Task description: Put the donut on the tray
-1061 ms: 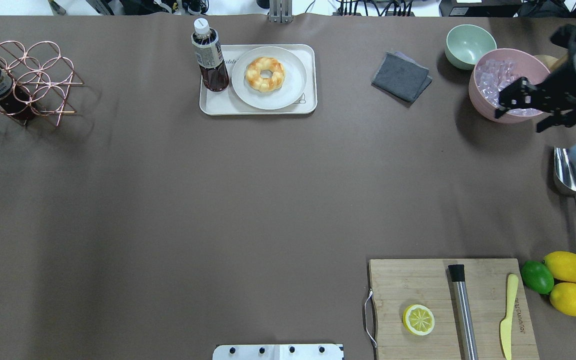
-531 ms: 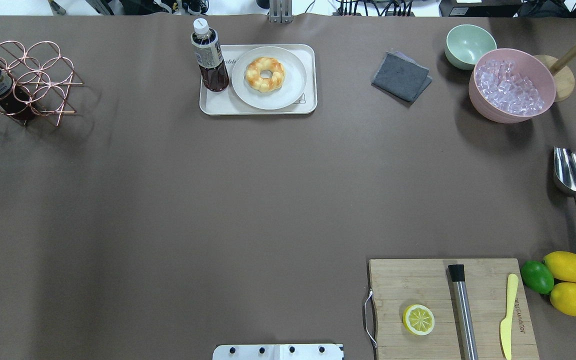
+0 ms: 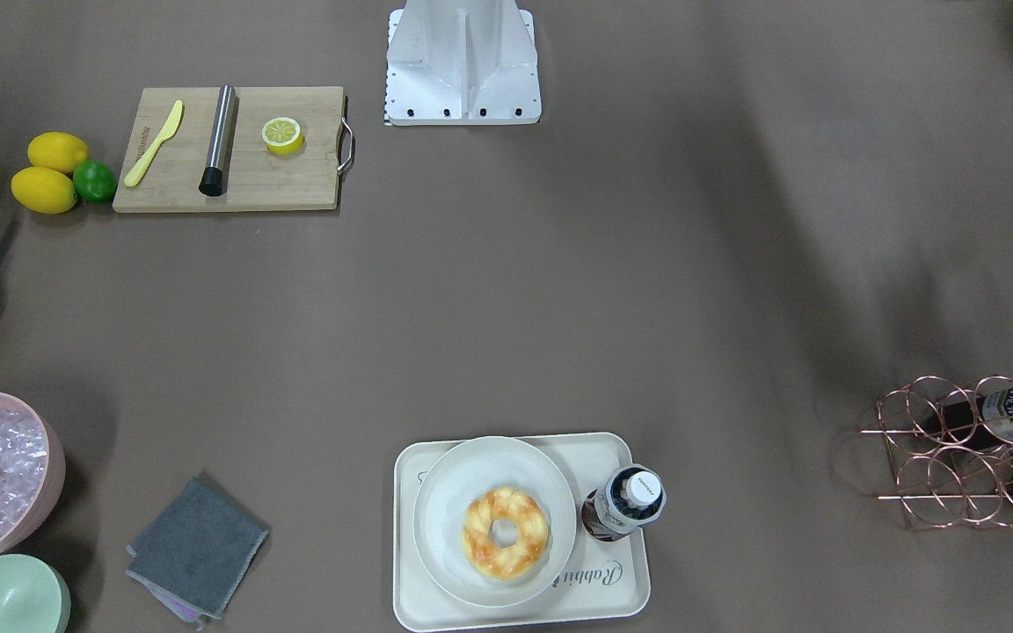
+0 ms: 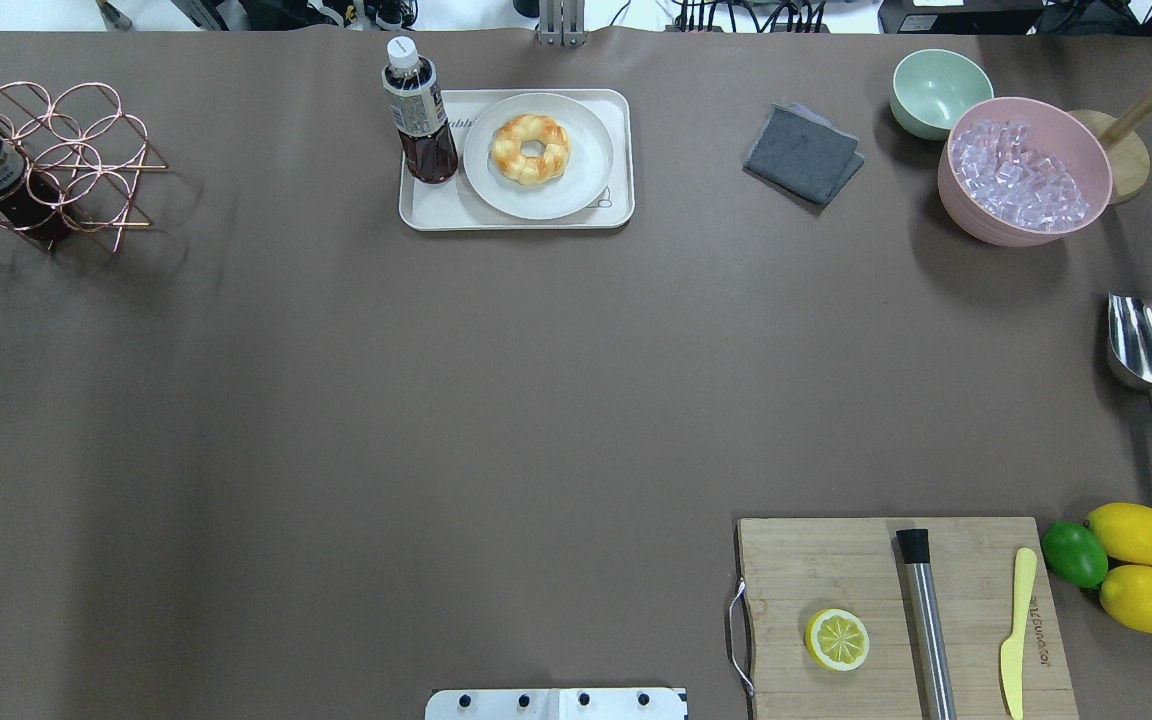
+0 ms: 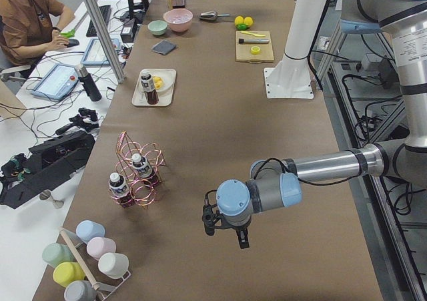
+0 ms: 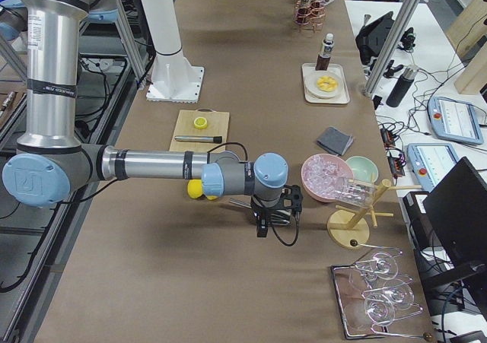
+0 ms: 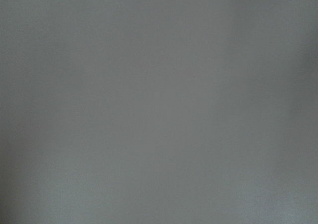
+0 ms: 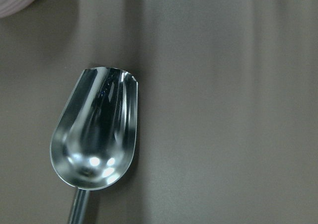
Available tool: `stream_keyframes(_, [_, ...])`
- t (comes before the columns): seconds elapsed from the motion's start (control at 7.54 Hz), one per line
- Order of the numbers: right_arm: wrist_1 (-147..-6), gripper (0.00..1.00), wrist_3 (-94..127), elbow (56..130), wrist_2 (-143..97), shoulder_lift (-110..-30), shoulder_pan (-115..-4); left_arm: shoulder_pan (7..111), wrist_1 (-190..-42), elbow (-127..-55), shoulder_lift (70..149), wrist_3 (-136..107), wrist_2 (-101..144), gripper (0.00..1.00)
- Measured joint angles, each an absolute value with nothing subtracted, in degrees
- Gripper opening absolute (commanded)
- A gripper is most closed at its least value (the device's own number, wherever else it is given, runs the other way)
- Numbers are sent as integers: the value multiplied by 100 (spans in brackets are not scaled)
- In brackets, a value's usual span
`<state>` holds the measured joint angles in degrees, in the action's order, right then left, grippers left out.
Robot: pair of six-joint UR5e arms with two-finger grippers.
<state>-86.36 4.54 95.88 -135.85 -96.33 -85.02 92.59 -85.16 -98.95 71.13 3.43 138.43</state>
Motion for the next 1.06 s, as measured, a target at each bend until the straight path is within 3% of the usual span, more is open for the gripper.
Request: stream_keyframes(1.06, [-8787,100,-204,9338,-13389,-9630,-8726,9272,-8521,-9883,7111,343,13877,98])
